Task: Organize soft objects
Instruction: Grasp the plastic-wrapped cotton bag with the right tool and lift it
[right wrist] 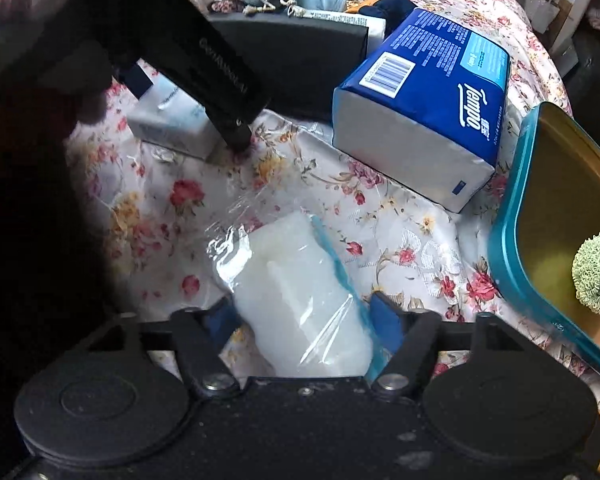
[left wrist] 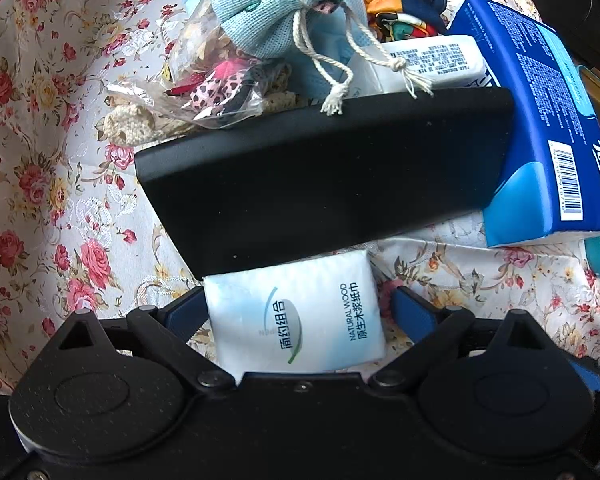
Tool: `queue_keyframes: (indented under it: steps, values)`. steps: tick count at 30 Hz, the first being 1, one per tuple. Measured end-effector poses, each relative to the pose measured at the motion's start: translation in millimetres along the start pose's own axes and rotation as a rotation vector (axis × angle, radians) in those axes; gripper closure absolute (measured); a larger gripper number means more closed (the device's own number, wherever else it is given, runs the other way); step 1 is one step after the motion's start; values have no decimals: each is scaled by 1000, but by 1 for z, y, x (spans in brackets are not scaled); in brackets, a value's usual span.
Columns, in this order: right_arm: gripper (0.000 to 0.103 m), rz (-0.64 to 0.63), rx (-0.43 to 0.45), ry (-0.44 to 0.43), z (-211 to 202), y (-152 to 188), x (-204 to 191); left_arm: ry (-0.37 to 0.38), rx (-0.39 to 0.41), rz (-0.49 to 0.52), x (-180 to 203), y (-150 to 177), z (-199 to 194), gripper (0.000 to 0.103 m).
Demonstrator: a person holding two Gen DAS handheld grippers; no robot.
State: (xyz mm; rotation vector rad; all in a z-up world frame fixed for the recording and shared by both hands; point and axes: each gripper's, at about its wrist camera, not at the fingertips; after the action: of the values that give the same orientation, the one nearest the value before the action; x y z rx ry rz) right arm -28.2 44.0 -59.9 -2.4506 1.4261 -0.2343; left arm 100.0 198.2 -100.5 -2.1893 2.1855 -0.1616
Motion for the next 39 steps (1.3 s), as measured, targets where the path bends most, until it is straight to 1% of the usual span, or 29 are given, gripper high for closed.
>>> queue_keyframes:
  steps: [4,9,11,12,13,15,16,21,23,25,29,32,35,39]
  values:
    - [45,29,2,-22,-12,0,5,-2,0,0,0,0,0,9]
    - [45,76,58,-37,-43,9,11,-11,5,4,2,1,0,10]
    - [45,94,84,-32,-56,14,14,-14,15,3,3,3,-2,14]
    - [45,104,94,-27,-62,17,18,-18,24,2,4,5,-4,18]
    - [45,117,103,-18,-65,18,20,-21,33,2,4,6,-5,23]
    - [45,141,115,-10,-69,22,26,-35,55,-2,5,11,-10,29]
    - [45,155,122,-6,-71,24,30,-38,66,-9,5,13,-11,30]
    - [45,232,155,3,-78,31,46,-57,109,-44,11,28,-17,30]
    - [45,266,171,4,-82,35,54,-31,120,-40,15,37,-21,30]
    - [45,306,184,3,-85,39,61,-11,111,-34,23,50,-22,30]
    - [44,420,189,7,-86,52,83,-11,95,7,41,75,-21,30]
    - [44,505,181,29,-84,62,102,-21,116,59,60,85,-30,30]
    - [44,587,179,54,-84,73,122,17,143,94,78,88,-47,30]
    - [44,708,193,112,-88,86,157,52,195,146,101,84,-73,30]
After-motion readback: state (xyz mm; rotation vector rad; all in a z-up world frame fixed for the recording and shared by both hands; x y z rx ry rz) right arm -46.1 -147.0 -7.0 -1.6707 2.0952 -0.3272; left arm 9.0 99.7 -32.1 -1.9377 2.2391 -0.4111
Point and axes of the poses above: each gripper's, at about its wrist camera, not at the fingertips, and z roughly the way its jaws point, x to its right, y to its underside, and after that the axes turned 3 degrees about -x, right-handed
